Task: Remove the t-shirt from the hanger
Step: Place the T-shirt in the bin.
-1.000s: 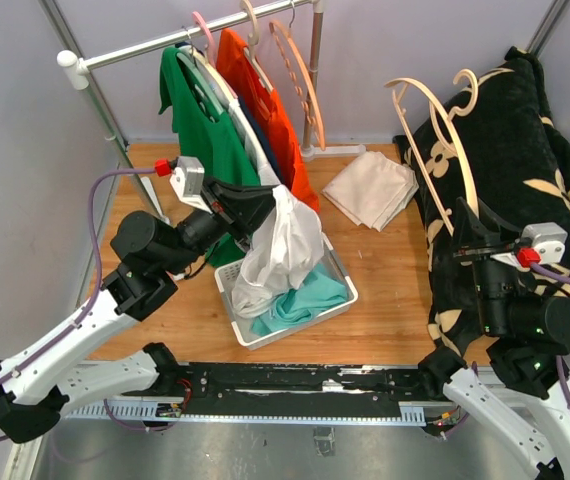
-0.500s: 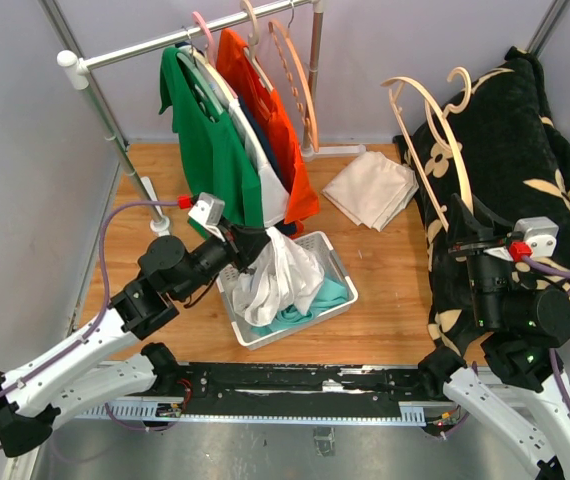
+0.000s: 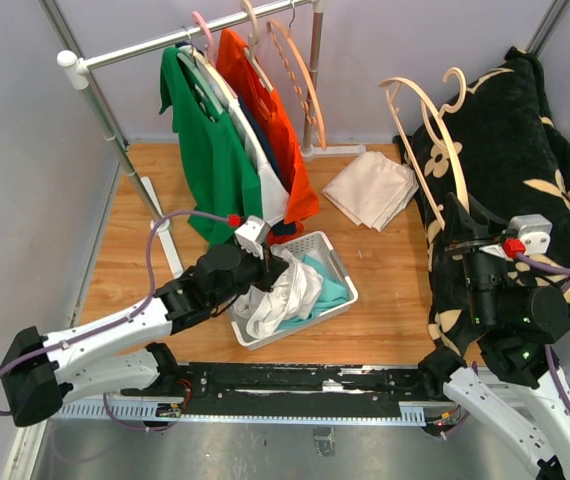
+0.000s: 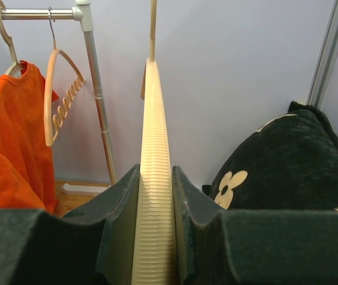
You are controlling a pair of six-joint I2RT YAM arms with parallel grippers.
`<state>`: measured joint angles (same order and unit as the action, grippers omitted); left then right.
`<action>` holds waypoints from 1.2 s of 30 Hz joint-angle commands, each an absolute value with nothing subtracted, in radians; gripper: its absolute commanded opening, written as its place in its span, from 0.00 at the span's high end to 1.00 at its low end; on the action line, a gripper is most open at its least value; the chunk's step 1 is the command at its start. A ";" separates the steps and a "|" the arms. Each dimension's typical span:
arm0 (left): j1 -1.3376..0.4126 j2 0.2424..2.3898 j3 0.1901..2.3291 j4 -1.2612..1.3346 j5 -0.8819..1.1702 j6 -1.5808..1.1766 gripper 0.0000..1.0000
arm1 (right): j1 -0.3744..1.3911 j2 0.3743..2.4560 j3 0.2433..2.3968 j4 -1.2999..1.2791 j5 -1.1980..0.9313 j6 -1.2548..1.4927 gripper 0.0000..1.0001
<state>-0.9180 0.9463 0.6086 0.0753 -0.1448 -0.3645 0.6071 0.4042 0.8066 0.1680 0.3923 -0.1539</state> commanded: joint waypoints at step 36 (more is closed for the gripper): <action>-1.119 1.472 0.644 0.152 -0.712 -0.389 0.95 | 0.621 0.440 0.834 0.250 0.204 -0.144 0.99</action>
<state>-1.1152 1.5097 0.6308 0.2687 -0.6659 -0.4080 0.6071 0.4351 0.8066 0.1902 0.2493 -0.1535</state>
